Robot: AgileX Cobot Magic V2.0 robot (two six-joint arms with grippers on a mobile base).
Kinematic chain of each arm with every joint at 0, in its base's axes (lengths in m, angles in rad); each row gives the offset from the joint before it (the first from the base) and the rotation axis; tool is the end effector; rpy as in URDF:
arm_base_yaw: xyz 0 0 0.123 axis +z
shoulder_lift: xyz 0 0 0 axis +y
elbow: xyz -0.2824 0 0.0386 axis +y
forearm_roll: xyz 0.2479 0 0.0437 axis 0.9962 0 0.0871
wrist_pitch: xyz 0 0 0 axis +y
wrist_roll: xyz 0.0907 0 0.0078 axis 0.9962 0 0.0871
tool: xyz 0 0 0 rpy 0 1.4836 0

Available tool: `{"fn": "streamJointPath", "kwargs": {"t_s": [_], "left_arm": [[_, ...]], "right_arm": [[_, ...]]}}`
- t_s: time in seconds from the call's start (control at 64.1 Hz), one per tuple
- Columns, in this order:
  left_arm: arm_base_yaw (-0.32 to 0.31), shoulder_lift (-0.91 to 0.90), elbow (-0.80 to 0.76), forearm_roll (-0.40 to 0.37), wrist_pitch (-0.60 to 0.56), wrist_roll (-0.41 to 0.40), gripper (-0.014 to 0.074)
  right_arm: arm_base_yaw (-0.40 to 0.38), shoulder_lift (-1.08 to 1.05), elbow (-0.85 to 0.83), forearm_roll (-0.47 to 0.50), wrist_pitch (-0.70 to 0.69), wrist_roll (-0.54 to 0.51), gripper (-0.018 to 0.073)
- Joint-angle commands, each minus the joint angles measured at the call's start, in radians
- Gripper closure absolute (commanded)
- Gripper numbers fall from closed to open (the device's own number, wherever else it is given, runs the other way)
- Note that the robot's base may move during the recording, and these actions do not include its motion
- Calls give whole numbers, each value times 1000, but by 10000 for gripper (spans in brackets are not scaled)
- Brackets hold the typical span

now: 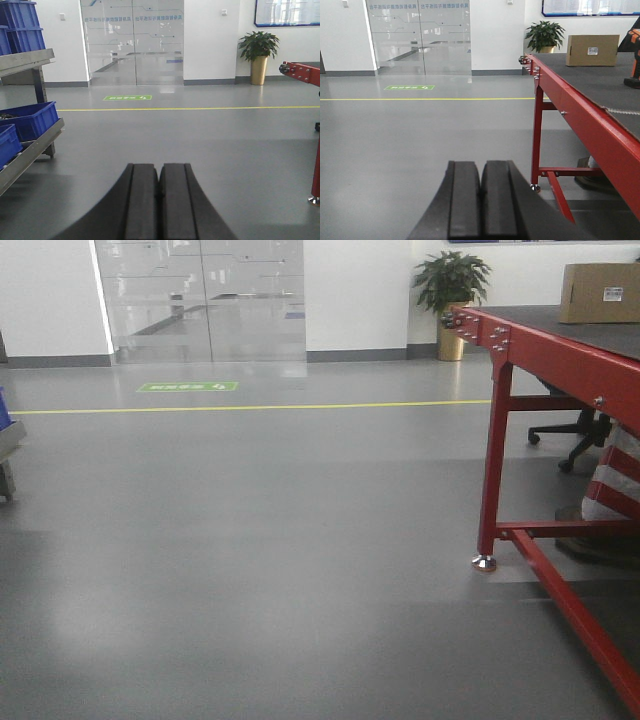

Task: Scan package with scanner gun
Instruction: 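Drive the base forward and turn toward the red conveyor table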

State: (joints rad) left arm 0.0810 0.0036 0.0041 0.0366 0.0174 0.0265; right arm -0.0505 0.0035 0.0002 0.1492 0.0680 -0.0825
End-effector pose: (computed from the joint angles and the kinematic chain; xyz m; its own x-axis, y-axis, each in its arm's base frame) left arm 0.0566 0.0047 0.2099 0.0566 0.0679 -0.9961 -0.0853 0.9944 0.0629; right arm 0.0568 -0.0019 0.2067 0.0189 0.0654 -0.9977 0.0392 0.9970 0.0661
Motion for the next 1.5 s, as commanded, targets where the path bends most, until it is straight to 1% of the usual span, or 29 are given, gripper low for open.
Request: {"fn": "streamJointPath", "kwargs": {"t_s": [0.0,1.483], "left_arm": [[-5,-4,-4,-6,-17,-2,707],[-5,-4,-4,-6,-17,-2,707]], "right_arm": [[1,-4,0,2,-18,-3,713],[2,-4,0,2,-22,-3,713]]}}
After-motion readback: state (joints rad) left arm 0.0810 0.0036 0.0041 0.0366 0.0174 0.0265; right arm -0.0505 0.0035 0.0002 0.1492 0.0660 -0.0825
